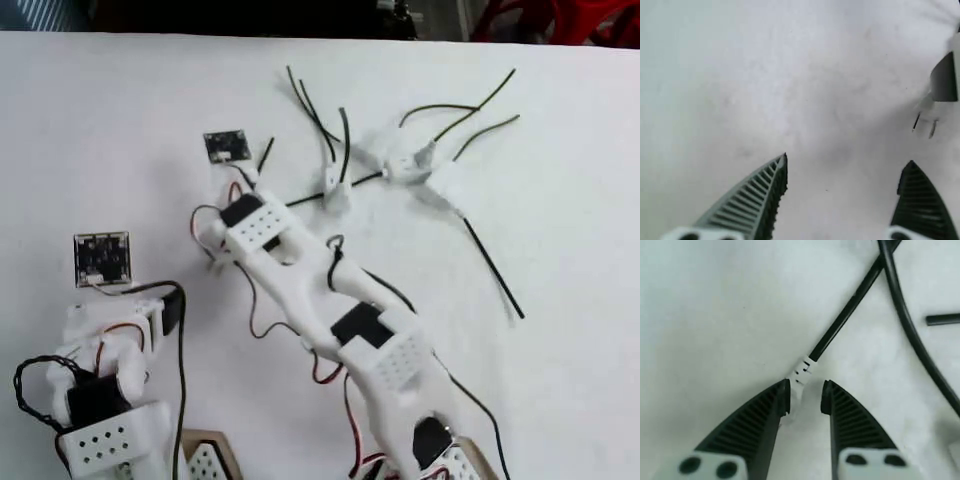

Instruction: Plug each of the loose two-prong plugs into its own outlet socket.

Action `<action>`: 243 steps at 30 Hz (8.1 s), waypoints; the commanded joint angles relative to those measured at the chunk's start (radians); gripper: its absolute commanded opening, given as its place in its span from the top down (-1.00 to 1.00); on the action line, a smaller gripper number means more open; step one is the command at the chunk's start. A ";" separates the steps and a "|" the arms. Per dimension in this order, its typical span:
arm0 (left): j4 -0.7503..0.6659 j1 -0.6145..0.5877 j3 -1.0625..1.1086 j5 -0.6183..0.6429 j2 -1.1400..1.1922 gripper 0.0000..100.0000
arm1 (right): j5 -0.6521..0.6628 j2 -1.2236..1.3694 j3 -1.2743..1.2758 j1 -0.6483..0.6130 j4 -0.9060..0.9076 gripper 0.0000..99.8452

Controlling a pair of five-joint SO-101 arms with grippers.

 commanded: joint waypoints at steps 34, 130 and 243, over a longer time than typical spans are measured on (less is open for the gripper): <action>-0.009 -0.012 -0.003 0.006 -0.015 0.31 | 0.015 0.189 -0.178 -0.070 0.288 0.73; -0.057 -0.213 -0.037 0.084 -0.015 0.31 | 0.535 -0.067 -0.043 0.082 0.472 0.64; -0.055 -0.213 -0.035 0.084 -0.015 0.31 | 0.508 -0.030 -0.118 0.200 0.585 0.69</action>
